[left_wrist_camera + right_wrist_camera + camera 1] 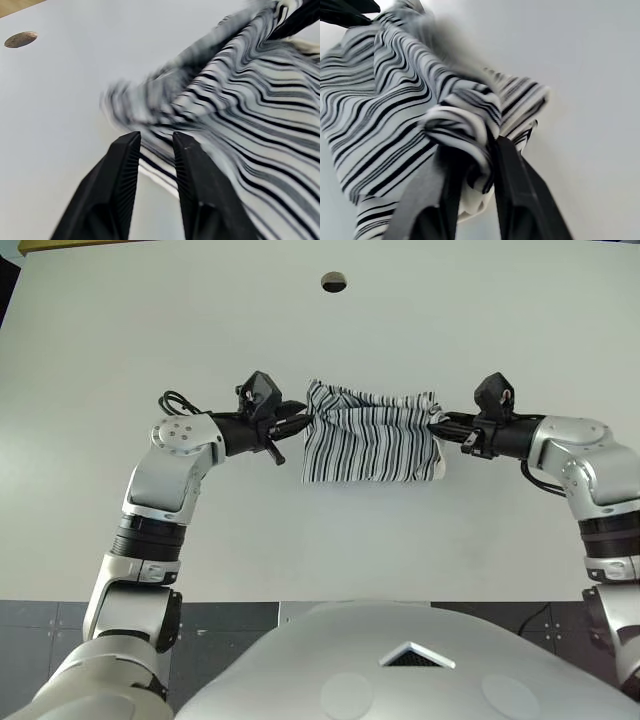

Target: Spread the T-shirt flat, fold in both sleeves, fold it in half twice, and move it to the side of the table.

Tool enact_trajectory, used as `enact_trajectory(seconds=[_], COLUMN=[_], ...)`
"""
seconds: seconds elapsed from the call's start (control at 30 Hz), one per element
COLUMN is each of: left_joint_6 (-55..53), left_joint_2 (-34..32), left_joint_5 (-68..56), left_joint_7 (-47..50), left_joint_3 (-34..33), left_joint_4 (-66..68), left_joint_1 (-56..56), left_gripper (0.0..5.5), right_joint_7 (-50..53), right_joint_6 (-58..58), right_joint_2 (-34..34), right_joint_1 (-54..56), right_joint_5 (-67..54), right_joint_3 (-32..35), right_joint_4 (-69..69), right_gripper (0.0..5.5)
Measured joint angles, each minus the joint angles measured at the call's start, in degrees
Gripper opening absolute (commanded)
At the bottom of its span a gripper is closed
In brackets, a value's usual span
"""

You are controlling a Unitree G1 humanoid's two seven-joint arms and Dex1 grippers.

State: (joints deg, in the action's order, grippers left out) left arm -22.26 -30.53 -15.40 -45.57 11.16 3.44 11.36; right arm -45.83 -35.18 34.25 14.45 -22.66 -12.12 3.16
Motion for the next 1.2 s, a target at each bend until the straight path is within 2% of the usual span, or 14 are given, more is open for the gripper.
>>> enact_trajectory(seconds=[0.07,0.23,0.43,0.47,0.6,0.7,0.77,0.9,1.03,1.2], left_joint_6=[0.16,0.65,7.53,8.80,12.25,13.88,14.08,15.41,16.76,18.38], left_joint_2=[1.79,4.24,5.49,5.90,7.06,6.93,6.57,4.81,2.18,-1.12], left_joint_5=[-0.05,-0.01,1.33,0.89,-0.29,-0.02,0.59,5.54,13.49,18.21], left_joint_7=[1.04,3.55,7.59,7.48,6.82,5.18,3.75,3.21,3.69,3.56], left_joint_3=[-0.62,-3.50,-7.65,-7.88,-8.68,-6.96,-5.08,-1.75,2.94,4.98], left_joint_4=[0.66,3.29,3.43,2.01,-3.98,-7.99,-9.71,-10.32,-7.96,-7.40], left_joint_1=[0.16,0.52,0.89,0.33,-3.26,-7.63,-9.68,-11.69,-13.65,-14.63], left_gripper=[1.61,1.61,1.61,1.61,1.01,0.39,0.13,0.13,0.13,0.13], right_joint_7=[0.46,2.72,10.69,11.75,14.79,13.67,11.87,10.68,10.42,11.04], right_joint_6=[-0.01,0.35,9.34,11.55,21.62,27.38,29.25,31.60,32.35,33.50], right_joint_2=[-0.95,-3.59,-7.88,-8.22,-9.47,-9.42,-9.60,-11.11,-14.22,-16.57], right_joint_1=[0.22,0.89,4.49,4.53,3.80,0.24,-3.15,-5.68,-5.29,-4.18], right_joint_5=[0.03,-0.02,2.39,3.42,8.01,12.49,15.35,20.57,24.37,27.57], right_joint_3=[0.47,3.99,10.94,11.49,11.50,7.13,1.83,-5.74,-11.19,-13.57], right_joint_4=[0.31,0.32,3.13,3.21,0.59,-5.43,-8.29,-8.77,-3.58,5.27], right_gripper=[1.69,1.69,1.69,1.51,0.84,0.14,0.10,0.10,0.10,0.10])
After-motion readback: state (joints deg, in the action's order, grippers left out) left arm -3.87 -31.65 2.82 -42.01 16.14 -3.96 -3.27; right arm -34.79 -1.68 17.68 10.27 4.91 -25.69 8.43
